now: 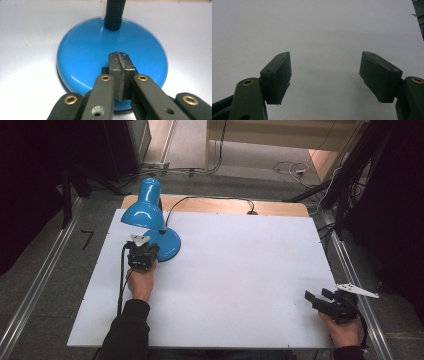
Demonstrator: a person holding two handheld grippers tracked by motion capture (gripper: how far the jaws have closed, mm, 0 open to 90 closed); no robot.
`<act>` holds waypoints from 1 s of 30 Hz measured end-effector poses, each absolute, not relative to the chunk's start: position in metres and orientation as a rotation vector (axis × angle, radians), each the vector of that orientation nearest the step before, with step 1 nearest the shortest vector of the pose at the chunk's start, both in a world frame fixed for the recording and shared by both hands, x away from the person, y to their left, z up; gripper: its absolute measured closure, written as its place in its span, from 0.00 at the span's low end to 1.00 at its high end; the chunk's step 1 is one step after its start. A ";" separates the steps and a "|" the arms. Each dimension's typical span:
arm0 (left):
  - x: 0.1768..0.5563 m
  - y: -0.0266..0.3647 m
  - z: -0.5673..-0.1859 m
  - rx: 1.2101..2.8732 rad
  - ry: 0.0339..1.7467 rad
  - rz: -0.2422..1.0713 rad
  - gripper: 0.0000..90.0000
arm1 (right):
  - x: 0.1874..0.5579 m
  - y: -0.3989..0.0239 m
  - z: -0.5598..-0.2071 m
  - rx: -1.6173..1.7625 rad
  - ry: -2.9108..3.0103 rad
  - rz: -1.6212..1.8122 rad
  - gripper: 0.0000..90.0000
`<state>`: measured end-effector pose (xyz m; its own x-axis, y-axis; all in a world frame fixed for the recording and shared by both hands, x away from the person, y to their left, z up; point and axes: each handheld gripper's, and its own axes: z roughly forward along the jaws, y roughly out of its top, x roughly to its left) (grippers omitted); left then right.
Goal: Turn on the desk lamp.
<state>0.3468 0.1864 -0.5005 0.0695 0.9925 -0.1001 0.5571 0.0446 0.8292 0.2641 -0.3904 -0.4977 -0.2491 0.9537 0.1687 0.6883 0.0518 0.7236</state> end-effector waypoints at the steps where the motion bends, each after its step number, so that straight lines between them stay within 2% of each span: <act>1: 0.346 0.187 -0.501 1.607 1.576 0.742 1.00 | 0.264 -0.390 -0.498 1.650 1.981 1.026 0.27; 24: 0.345 0.188 -0.500 1.614 1.560 0.744 1.00 | 0.265 -0.391 -0.498 1.654 1.981 1.022 0.27; 30: 0.340 0.190 -0.499 1.594 1.570 0.730 0.94 | 0.265 -0.390 -0.498 1.653 1.984 1.020 0.27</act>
